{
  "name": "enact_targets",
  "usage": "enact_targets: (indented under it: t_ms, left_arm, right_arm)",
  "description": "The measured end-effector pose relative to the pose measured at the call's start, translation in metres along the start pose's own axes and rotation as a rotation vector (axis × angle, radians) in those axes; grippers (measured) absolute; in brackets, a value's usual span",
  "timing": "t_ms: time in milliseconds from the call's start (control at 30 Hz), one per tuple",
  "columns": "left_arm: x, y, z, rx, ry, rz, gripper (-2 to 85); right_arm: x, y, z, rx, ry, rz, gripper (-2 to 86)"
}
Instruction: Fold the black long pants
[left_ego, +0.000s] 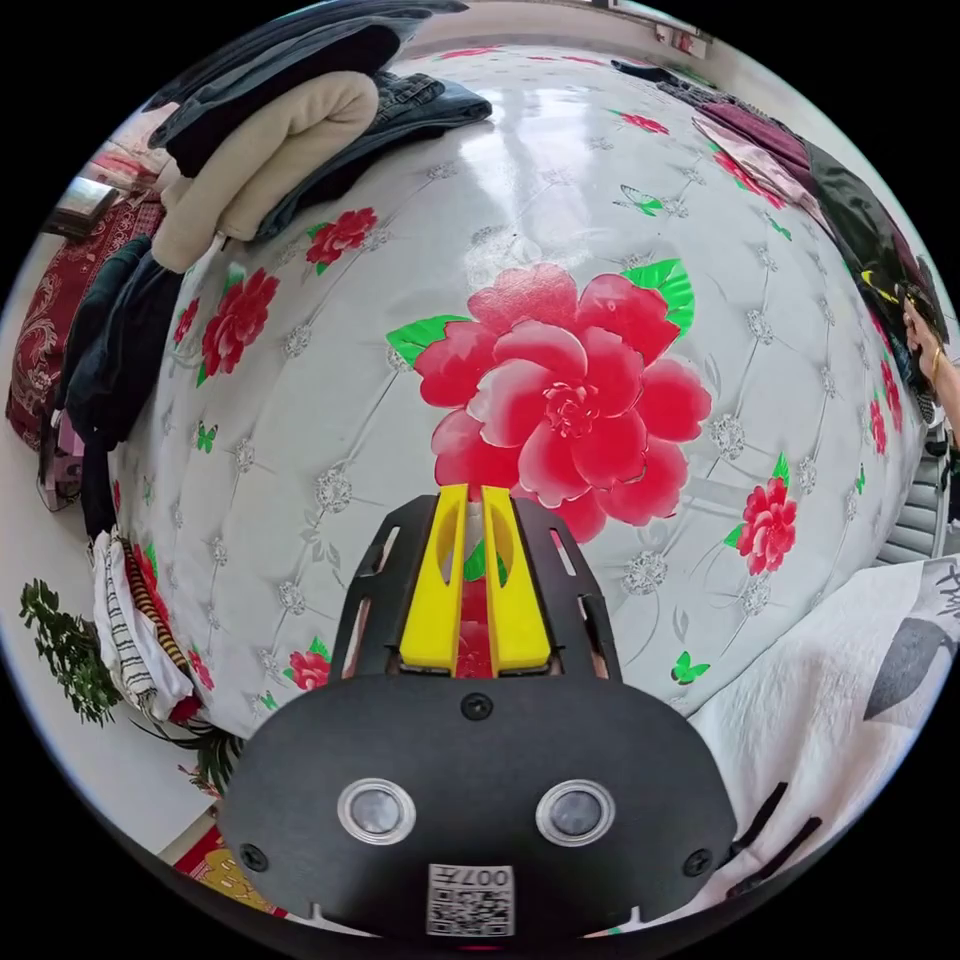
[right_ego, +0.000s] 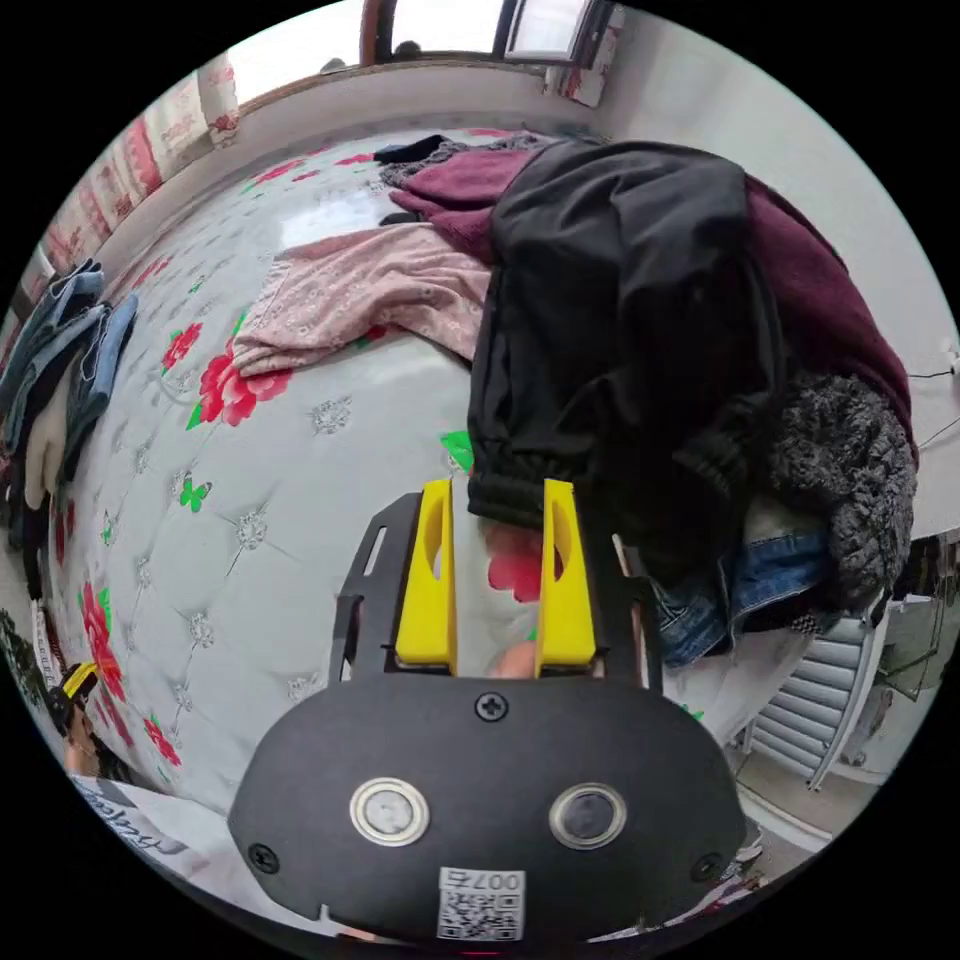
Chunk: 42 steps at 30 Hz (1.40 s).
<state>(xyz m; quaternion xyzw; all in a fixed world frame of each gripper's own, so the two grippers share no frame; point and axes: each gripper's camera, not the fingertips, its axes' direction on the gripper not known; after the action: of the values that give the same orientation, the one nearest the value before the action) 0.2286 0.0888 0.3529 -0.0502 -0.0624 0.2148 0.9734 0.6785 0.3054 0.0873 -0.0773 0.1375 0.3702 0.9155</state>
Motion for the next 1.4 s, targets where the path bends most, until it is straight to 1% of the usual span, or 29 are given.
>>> enact_targets:
  t_ms: [67, 133, 200, 267, 333, 400, 467, 533, 567, 600, 667, 700, 767, 867, 933, 1000, 1033, 1067, 1100, 1133, 1200, 1267, 1300, 1400]
  left_arm:
    - [-0.005, 0.000, 0.000, -0.006, -0.005, -0.015, -0.7]
    - [-0.011, 0.003, 0.001, 0.001, -0.018, -0.044, -0.9]
    - [-0.017, 0.006, 0.002, 0.000, -0.012, -0.077, -0.9]
    - [-0.022, 0.008, 0.001, -0.005, 0.058, -0.049, -0.9]
    - [-0.020, 0.018, -0.001, 0.030, 0.337, 0.031, -0.8]
    - [-0.012, 0.032, -0.003, 0.064, 0.431, 0.044, -0.6]
    - [-0.003, 0.050, -0.007, 0.110, 0.483, 0.061, 0.1]
    - [0.008, 0.077, -0.013, 0.163, 0.536, 0.104, 3.4]
    - [0.009, 0.084, -0.015, 0.174, 0.545, 0.117, 4.5]
    - [0.010, 0.098, -0.017, 0.189, 0.562, 0.139, 6.6]
    - [0.007, 0.120, -0.019, 0.202, 0.587, 0.160, 9.4]
    - [0.002, 0.135, -0.019, 0.206, 0.603, 0.165, 11.1]
    - [-0.006, 0.157, -0.021, 0.212, 0.608, 0.162, 13.7]
    - [-0.020, 0.195, -0.037, 0.288, 0.600, 0.152, 17.3]
    - [-0.026, 0.223, -0.056, 0.391, 0.517, 0.148, 17.7]
    - [-0.029, 0.239, -0.066, 0.437, 0.449, 0.150, 16.3]
    - [-0.032, 0.249, -0.072, 0.461, 0.400, 0.133, 12.6]
    - [-0.034, 0.254, -0.075, 0.471, 0.365, 0.110, 10.7]
    - [-0.042, 0.266, -0.079, 0.486, 0.278, 0.028, 7.8]
    - [-0.049, 0.280, -0.081, 0.521, 0.284, 0.020, 6.0]
    - [-0.064, 0.301, -0.078, 0.552, 0.345, -0.021, 5.3]
    - [-0.077, 0.321, -0.070, 0.529, 0.363, -0.116, 4.9]
    - [-0.084, 0.334, -0.062, 0.495, 0.376, -0.180, 4.8]
    - [-0.089, 0.372, -0.049, 0.460, 0.404, -0.339, 4.7]
  right_arm:
    - [0.006, 0.006, 0.006, 0.061, 0.029, 0.029, 6.7]
    - [0.003, 0.008, 0.007, 0.073, 0.060, 0.041, 5.7]
    - [-0.004, 0.013, 0.005, 0.071, 0.021, 0.024, 4.9]
    - [-0.017, 0.032, 0.000, 0.092, -0.141, -0.028, 4.0]
    - [-0.033, 0.051, -0.003, 0.085, -0.269, -0.081, 3.6]
    - [-0.059, 0.076, -0.005, 0.063, -0.371, -0.166, 3.3]
    - [-0.102, 0.118, -0.007, 0.019, -0.484, -0.298, 3.1]
    - [-0.138, 0.151, -0.008, -0.034, -0.564, -0.388, 3.0]
    - [-0.161, 0.172, -0.008, -0.089, -0.654, -0.439, 3.0]
    - [-0.173, 0.181, -0.006, -0.129, -0.704, -0.461, 3.0]
    - [-0.222, 0.217, -0.002, -0.307, -0.896, -0.590, 3.0]
    - [-0.233, 0.225, -0.005, -0.328, -0.933, -0.638, 3.0]
    - [-0.265, 0.246, -0.032, -0.335, -1.029, -0.825, 3.0]
    - [-0.284, 0.252, -0.070, -0.290, -1.048, -0.943, 2.8]
    - [-0.291, 0.254, -0.090, -0.257, -1.075, -0.972, 2.6]
    - [-0.297, 0.261, -0.112, -0.219, -1.101, -0.993, 2.4]
    - [-0.300, 0.269, -0.127, -0.197, -1.128, -1.009, 2.3]
    - [-0.302, 0.277, -0.139, -0.188, -1.159, -1.022, 2.2]
    - [-0.303, 0.282, -0.144, -0.181, -1.179, -1.031, 2.2]
    - [-0.303, 0.291, -0.152, -0.159, -1.202, -1.035, 2.0]
    - [-0.303, 0.301, -0.158, -0.160, -1.231, -1.054, 1.7]
    - [-0.302, 0.311, -0.159, -0.224, -1.241, -1.162, 1.2]
    - [-0.300, 0.312, -0.159, -0.229, -1.231, -1.180, 1.0]
    - [-0.276, 0.304, -0.156, -0.123, -1.087, -1.159, 1.5]
